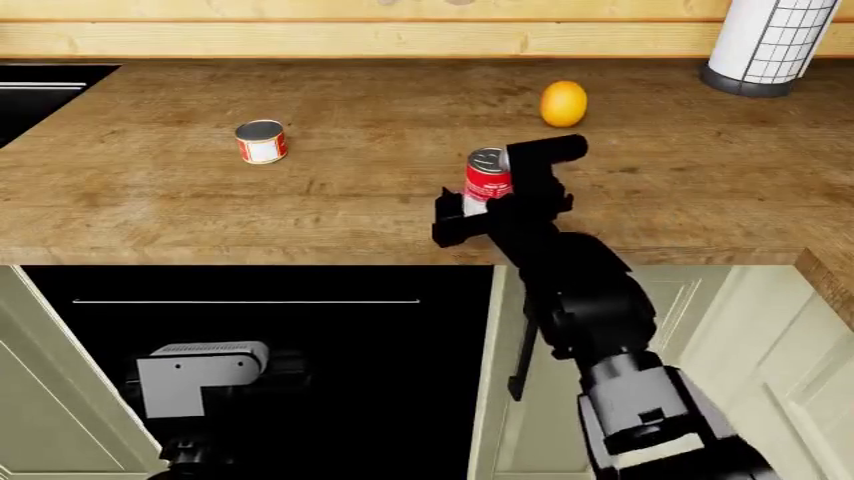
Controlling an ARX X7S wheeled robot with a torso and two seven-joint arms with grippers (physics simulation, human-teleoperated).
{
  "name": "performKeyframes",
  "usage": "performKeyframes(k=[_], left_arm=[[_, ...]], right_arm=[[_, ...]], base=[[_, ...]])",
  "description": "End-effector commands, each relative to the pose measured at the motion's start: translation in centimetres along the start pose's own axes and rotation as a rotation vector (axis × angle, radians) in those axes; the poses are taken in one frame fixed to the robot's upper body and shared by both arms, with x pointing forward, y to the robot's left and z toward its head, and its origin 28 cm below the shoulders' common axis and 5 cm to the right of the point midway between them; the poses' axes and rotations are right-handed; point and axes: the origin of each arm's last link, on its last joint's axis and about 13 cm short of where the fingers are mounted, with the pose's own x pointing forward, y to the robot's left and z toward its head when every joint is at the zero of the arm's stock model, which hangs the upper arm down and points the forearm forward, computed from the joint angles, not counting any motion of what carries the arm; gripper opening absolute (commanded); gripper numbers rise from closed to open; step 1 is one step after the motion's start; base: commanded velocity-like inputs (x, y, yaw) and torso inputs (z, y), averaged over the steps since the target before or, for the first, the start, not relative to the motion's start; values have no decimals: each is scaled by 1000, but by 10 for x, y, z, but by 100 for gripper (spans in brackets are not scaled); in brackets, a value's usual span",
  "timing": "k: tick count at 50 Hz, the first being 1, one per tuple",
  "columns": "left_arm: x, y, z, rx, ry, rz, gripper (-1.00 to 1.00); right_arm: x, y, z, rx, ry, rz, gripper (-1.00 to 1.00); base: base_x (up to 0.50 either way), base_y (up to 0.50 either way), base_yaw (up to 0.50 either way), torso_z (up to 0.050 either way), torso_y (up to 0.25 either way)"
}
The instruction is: Pick the cans from the counter and place them in their designated side in the cabinet.
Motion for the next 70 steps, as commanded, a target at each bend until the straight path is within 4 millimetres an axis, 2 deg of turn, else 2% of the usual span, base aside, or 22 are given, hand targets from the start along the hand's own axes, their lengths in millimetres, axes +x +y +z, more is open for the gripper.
performKeyframes(k=[1, 5, 9, 11, 15, 19, 24, 28, 39, 46, 52, 58, 65, 70], left_arm=[[0, 1, -2, -1, 2, 8, 100], [-1, 2, -1, 2, -1, 14, 100], [-1, 2, 2, 7, -19, 15, 100], [0, 3, 6, 19, -30, 16, 100], [5, 6, 16, 36, -60, 46, 100], [10, 10, 27, 56, -58, 63, 100], [13, 15, 42, 7, -68, 71, 100], [16, 19, 54, 19, -34, 63, 100], [17, 32, 78, 97, -51, 43, 100], [25, 43, 97, 144, -45, 21, 100], [38, 49, 113, 197, -46, -30, 100], [49, 54, 126, 222, -9, -128, 100], [73, 62, 148, 259, 12, -202, 100], [74, 73, 169, 266, 46, -317, 100]], right_arm=[[12, -2, 7, -11, 0, 2, -100], [6, -5, 9, -12, -6, -8, -100], [-15, -8, 19, -23, -35, -53, -100], [-29, -10, 31, -25, -65, -84, -100], [-62, -15, 67, -46, -144, -129, -100], [-100, -20, 116, -108, -243, -175, -100], [-143, -21, 174, -95, -323, -209, -100], [-163, -19, 216, -97, -346, -244, -100], [-174, -5, 312, -152, -367, -248, -100], [-177, 0, 362, -190, -390, -270, -100], [-176, 0, 395, -204, -402, -324, -100], [-182, 1, 404, -207, -401, -375, -100], [-186, 1, 405, -209, -397, -439, -100], [-185, 3, 406, -209, -400, -436, -100]], base=[[0, 0, 0, 0, 0], [0, 0, 0, 0, 0], [0, 0, 0, 0, 0], [0, 0, 0, 0, 0], [0, 0, 0, 0, 0], [0, 0, 0, 0, 0], [0, 0, 0, 0, 0], [0, 0, 0, 0, 0], [0, 0, 0, 17, 65], [0, 0, 0, 47, 177], [0, 0, 0, 48, 178], [0, 0, 0, 48, 177], [0, 0, 0, 48, 178], [0, 0, 0, 48, 178]])
